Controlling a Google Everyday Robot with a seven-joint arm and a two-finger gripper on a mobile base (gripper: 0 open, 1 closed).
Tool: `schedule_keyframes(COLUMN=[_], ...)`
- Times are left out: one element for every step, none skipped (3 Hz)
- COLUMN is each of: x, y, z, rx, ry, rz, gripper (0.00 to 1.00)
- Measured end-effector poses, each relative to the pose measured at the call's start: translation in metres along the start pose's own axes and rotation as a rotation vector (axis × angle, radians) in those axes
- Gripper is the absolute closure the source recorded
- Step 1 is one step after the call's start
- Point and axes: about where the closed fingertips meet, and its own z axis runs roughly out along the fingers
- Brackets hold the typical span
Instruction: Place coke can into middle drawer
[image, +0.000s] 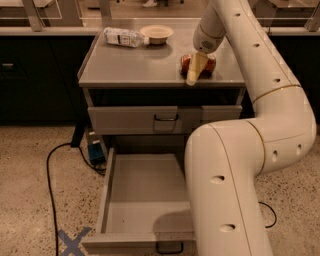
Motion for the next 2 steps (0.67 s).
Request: schedule_keyframes(x=[0.000, 0.013], y=[0.000, -0.018], z=[0.000, 0.005], rx=[0.000, 0.066], ry=[0.000, 0.040], rz=[0.000, 0.033], gripper=[0.00, 0.00])
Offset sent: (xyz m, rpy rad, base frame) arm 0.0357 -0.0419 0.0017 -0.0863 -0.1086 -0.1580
